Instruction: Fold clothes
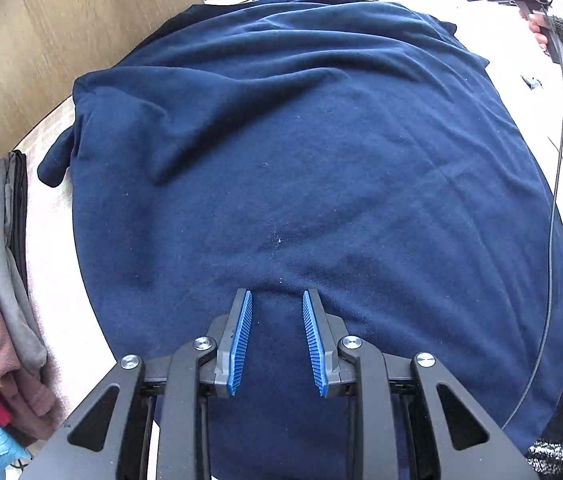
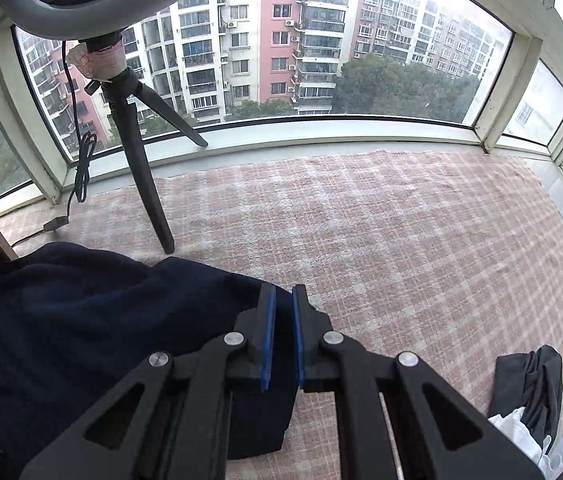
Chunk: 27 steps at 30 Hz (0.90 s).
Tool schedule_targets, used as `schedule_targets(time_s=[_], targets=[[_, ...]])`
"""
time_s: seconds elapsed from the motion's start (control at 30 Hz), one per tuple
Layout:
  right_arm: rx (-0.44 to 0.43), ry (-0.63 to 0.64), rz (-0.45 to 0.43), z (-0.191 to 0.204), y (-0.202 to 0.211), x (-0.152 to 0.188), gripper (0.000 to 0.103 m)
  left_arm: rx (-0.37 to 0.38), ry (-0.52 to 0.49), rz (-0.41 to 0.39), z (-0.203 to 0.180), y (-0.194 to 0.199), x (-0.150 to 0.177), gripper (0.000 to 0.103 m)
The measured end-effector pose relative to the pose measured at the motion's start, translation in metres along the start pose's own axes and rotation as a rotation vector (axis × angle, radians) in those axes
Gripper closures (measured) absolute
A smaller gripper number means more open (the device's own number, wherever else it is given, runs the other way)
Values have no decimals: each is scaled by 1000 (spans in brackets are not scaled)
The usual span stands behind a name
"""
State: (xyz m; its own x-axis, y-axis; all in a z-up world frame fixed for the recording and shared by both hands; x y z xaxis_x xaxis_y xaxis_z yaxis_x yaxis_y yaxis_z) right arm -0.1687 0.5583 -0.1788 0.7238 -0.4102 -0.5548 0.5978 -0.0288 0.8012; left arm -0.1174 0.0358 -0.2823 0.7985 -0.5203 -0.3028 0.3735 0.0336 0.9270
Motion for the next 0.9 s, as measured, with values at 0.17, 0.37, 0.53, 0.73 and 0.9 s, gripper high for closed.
schedule_targets(time_s=[0.17, 0.37, 0.53, 0.73, 0.9], targets=[[-196, 68, -33, 40, 65, 24, 92, -10, 94, -91, 28, 53, 4, 78], [-394, 122, -174, 71, 189, 63, 82, -75, 273, -180, 90, 126, 44, 78], [-474, 203, -256, 74, 280, 121, 77, -126, 417, -159, 125, 183, 132, 78], [-426, 212, -190, 56, 293, 250, 69, -35, 479, -69, 71, 201, 245, 70], [-439, 241, -26, 80, 238, 324, 66, 41, 341, -7, -29, 150, 245, 70]])
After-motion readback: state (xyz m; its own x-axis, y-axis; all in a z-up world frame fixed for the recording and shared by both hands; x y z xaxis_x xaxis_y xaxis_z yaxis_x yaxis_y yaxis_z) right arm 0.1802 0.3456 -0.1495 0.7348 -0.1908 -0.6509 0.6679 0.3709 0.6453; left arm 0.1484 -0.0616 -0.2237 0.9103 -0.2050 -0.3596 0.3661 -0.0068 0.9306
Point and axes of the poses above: each gripper's, at about its wrist camera, not at the fingertips, and y roughly against the way its jaws point, z to its left, x to its underside, the point moved 6 cm from there along -y, roughly the way its jaws point, and after that the axes turned 15 degrees about -x, right-handed, at the moved point
